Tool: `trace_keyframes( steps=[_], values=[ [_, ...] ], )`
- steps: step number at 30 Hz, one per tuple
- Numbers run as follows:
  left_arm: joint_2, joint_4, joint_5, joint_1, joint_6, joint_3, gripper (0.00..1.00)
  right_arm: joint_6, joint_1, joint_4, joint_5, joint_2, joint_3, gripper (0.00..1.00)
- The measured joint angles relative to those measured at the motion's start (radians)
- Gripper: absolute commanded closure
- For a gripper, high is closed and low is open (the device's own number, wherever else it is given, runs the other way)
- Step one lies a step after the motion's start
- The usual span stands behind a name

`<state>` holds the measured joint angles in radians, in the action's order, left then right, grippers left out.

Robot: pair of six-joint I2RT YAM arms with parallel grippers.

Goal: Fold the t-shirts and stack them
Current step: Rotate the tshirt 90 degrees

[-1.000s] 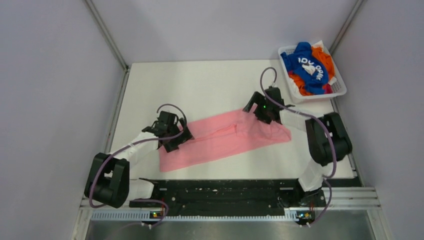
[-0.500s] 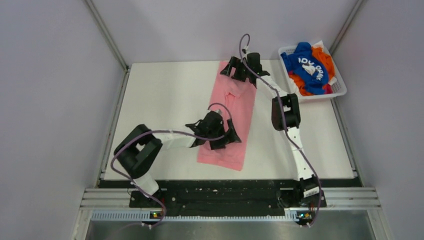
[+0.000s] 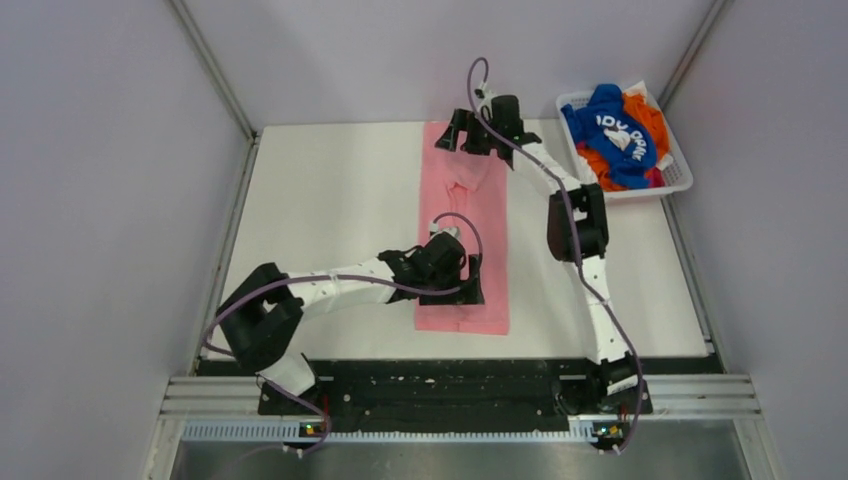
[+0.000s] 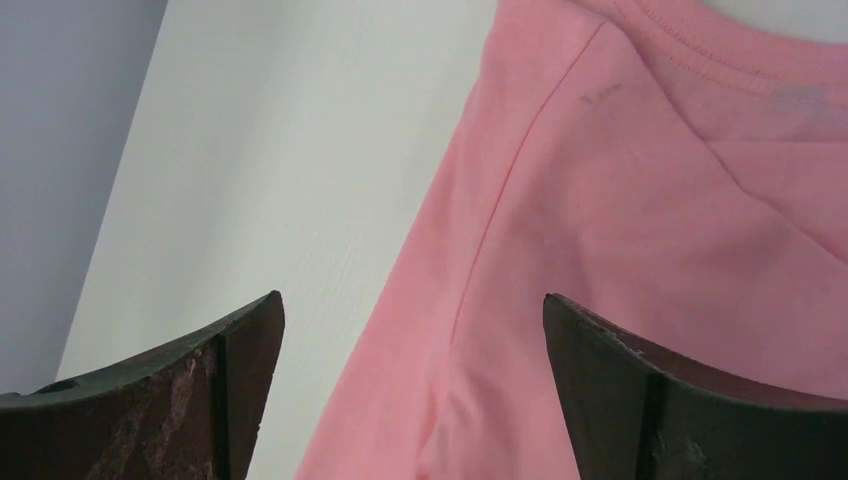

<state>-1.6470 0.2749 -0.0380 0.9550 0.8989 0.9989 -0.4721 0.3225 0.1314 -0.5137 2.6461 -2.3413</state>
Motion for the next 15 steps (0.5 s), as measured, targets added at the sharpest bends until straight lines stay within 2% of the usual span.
trace_keyframes(
  steps=[4,8,12,15],
  values=[
    [0.145,0.080,0.087,0.001,-0.021,-0.059,0.01,0.101,0.014,0.071,0.116,-0.306,0.261,0.01],
    [0.278,0.157,0.167,-0.006,-0.022,-0.167,0.01,0.129,0.034,0.047,0.283,-0.750,0.675,0.01],
    [0.328,0.208,0.200,-0.030,-0.021,-0.249,0.10,0.075,0.078,-0.025,0.430,-1.146,1.142,0.02],
    [0.331,0.197,0.202,-0.050,-0.022,-0.290,0.18,0.003,0.179,-0.043,0.530,-1.322,1.441,0.02]
  ],
)
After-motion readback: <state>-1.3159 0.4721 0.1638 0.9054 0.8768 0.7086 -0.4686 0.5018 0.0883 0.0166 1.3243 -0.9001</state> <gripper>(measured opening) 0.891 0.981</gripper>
